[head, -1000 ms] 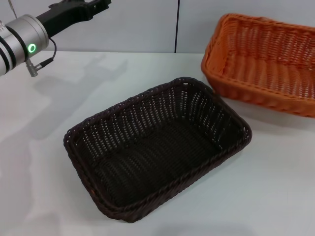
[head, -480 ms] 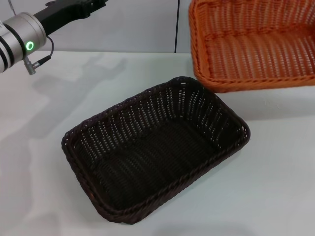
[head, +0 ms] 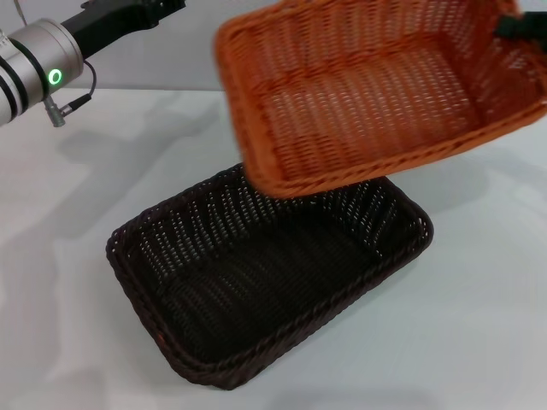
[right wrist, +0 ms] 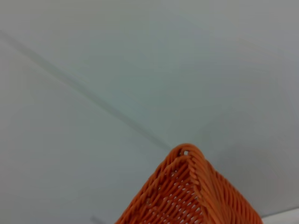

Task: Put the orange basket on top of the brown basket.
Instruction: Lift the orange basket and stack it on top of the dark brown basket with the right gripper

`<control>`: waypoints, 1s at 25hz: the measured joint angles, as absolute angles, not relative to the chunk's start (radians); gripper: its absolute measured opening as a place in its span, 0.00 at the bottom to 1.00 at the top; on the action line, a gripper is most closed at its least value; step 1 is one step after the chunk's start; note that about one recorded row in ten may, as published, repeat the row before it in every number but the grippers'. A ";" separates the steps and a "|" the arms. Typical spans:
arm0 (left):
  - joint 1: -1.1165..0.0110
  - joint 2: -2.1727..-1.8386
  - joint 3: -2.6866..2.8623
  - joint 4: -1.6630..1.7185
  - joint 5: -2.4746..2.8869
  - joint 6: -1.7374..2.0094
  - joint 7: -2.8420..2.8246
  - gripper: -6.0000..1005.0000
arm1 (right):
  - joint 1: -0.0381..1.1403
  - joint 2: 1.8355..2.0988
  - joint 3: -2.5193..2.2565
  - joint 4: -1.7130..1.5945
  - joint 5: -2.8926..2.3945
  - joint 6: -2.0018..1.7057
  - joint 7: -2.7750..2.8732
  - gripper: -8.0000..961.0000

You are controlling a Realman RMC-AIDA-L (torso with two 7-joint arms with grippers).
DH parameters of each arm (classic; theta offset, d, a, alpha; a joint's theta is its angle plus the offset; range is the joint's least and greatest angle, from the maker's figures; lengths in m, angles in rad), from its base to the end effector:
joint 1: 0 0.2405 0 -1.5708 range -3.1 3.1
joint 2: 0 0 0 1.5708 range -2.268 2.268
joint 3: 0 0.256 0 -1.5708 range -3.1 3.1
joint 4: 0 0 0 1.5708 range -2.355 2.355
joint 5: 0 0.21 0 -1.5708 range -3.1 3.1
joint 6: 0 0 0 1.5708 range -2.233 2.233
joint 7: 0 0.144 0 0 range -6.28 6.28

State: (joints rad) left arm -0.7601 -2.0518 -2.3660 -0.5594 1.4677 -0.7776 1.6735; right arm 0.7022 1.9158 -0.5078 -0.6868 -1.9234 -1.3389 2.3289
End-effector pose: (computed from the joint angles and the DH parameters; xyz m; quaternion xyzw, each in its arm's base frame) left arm -0.2157 0.4728 0.0502 -0.7749 -0.3285 -0.3396 0.4199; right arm 0.2400 0.4279 0.1158 -0.7246 0.5449 0.3768 0.1897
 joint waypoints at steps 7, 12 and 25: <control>-0.765 -2.055 -2.359 -0.554 1.467 -0.771 1.674 0.85 | 0.753 1.983 -0.580 -0.654 -1.921 -1.350 2.287 0.23; -0.767 -2.055 -2.358 -0.545 1.467 -0.768 1.674 0.85 | 0.760 2.020 -0.613 -0.623 -1.917 -1.364 2.284 0.24; -0.768 -2.055 -2.357 -0.531 1.466 -0.736 1.674 0.85 | 0.729 2.027 -0.656 -0.550 -1.882 -1.453 2.297 0.24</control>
